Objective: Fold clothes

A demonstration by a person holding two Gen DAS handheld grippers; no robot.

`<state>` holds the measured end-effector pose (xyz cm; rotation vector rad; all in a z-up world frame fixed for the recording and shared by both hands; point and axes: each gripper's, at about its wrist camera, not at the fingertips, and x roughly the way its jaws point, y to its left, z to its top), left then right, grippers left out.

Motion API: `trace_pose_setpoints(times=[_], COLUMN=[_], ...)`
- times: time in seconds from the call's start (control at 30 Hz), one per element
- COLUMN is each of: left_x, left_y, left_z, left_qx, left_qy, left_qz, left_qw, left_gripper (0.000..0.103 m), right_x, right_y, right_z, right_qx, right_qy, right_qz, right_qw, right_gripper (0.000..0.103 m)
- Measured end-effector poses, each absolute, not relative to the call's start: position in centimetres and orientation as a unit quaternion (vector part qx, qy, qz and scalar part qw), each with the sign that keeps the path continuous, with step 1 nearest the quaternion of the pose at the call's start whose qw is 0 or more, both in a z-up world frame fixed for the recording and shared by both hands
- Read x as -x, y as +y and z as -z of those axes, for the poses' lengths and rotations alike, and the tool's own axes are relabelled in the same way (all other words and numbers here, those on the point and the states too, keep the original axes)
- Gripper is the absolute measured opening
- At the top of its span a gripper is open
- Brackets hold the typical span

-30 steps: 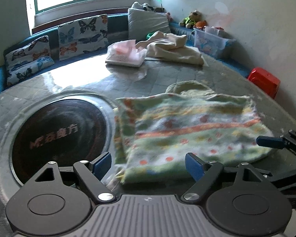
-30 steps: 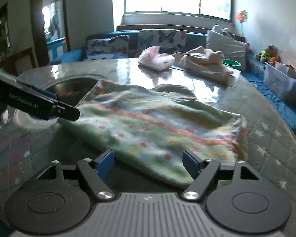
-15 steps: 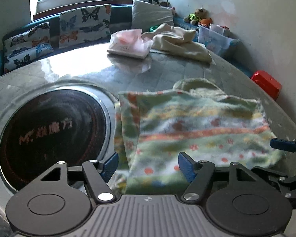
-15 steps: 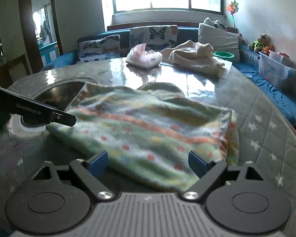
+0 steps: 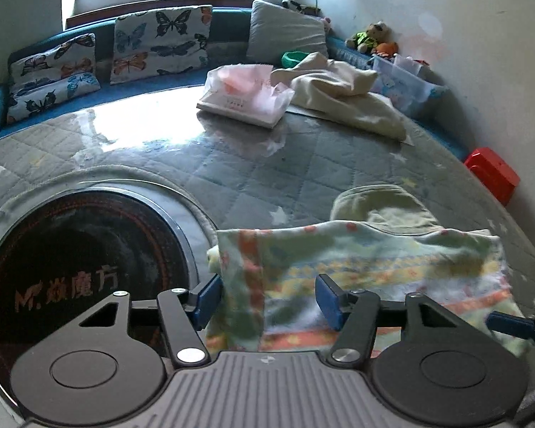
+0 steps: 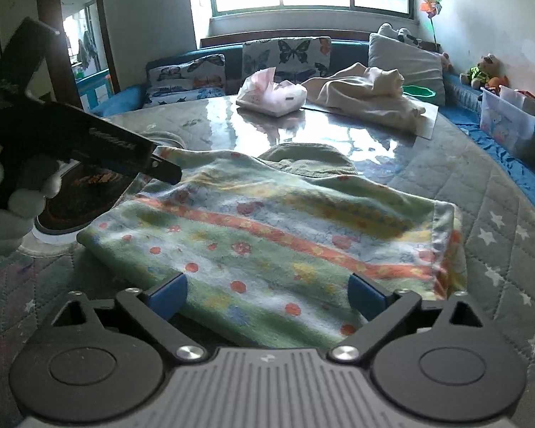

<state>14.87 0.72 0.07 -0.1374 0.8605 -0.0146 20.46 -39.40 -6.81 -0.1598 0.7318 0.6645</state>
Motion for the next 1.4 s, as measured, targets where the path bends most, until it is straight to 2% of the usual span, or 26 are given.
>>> trace_pose_setpoints(times=[0.13, 0.27, 0.6, 1.4], left_x=[-13.8, -12.6, -9.0, -2.2], left_y=[0.4, 0.1, -1.0, -2.5], left_z=[-0.1, -0.5, -1.8, -0.9], left_qx=[0.054, 0.046, 0.017, 0.000], left_qy=[0.414, 0.407, 0.385, 0.386], left_qz=[0.009, 0.009, 0.011, 0.019], left_qw=[0.909, 0.912, 0.923, 0.922], left_gripper=[0.065, 0.081, 0.103, 0.103], right_x=[-20.5, -20.3, -19.5, -16.2], right_y=[-39.5, -39.5, -39.1, -39.1], right_z=[7.0, 7.3, 7.6, 6.8], right_qx=[0.073, 0.066, 0.074, 0.067], right_qy=[0.352, 0.357, 0.351, 0.337], right_qz=[-0.315, -0.315, -0.302, -0.298], right_qw=[0.878, 0.877, 0.883, 0.891], right_gripper=[0.103, 0.103, 0.103, 0.103])
